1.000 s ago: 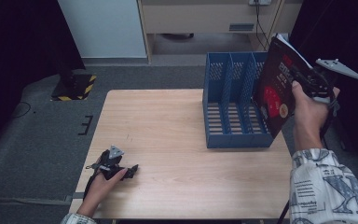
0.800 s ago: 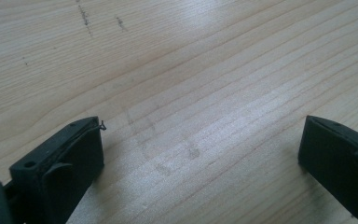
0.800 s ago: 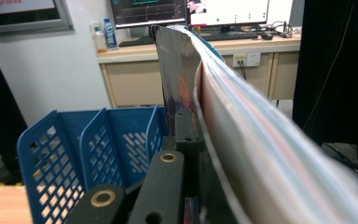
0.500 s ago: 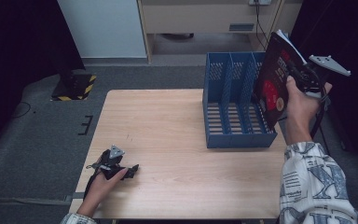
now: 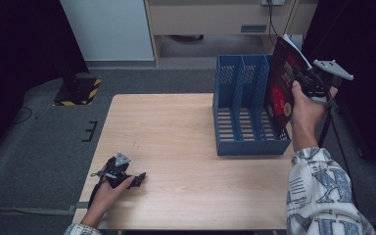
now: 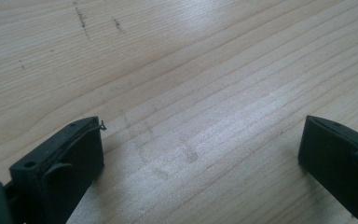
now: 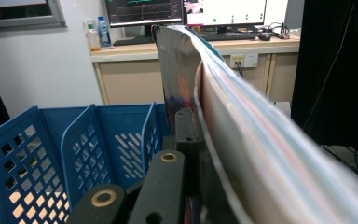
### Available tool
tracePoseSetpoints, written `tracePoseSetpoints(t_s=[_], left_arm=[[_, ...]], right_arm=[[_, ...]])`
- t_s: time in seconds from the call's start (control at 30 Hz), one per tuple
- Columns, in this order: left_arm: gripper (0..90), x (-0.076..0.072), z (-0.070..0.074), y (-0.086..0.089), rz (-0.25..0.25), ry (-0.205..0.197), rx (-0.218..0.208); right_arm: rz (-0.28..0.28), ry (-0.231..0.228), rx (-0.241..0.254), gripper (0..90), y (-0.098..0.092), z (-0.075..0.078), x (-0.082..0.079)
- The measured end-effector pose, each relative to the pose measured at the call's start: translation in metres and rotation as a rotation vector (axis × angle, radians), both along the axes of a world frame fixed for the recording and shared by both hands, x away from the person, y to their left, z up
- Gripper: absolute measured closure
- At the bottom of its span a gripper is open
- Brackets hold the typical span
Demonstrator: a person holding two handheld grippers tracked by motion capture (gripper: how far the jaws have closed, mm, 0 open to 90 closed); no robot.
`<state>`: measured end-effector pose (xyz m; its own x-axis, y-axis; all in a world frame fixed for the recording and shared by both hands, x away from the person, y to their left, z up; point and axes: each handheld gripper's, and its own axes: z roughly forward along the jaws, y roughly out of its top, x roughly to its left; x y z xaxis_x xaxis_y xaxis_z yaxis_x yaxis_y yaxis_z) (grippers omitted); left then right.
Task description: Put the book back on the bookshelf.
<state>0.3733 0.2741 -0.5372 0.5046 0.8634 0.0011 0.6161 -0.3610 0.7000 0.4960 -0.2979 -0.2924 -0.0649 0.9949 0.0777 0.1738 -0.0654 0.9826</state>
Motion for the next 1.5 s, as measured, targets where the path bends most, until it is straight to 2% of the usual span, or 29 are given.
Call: tracePoseSetpoints(t_s=[0.43,0.77,1.07,1.2,1.5], left_arm=[[0.0,0.0,0.0,-0.001,0.003,0.002,-0.003],[0.0,0.001,0.0,-0.001,-0.002,0.003,0.001],[0.0,0.001,0.0,-0.001,-0.001,0.003,0.001],[0.0,0.001,0.0,-0.001,0.0,0.003,0.001],[0.0,0.002,0.0,-0.002,-0.001,0.003,0.003]], right_arm=[[0.007,0.003,0.0,87.1,0.004,-0.014,0.005],[0.009,0.024,-0.02,87.1,0.006,-0.032,0.007],[-0.009,0.019,-0.015,87.1,0.007,-0.046,0.006],[-0.002,0.026,-0.029,87.1,0.009,-0.051,0.006],[0.003,0.028,-0.013,87.1,0.009,-0.058,0.006]])
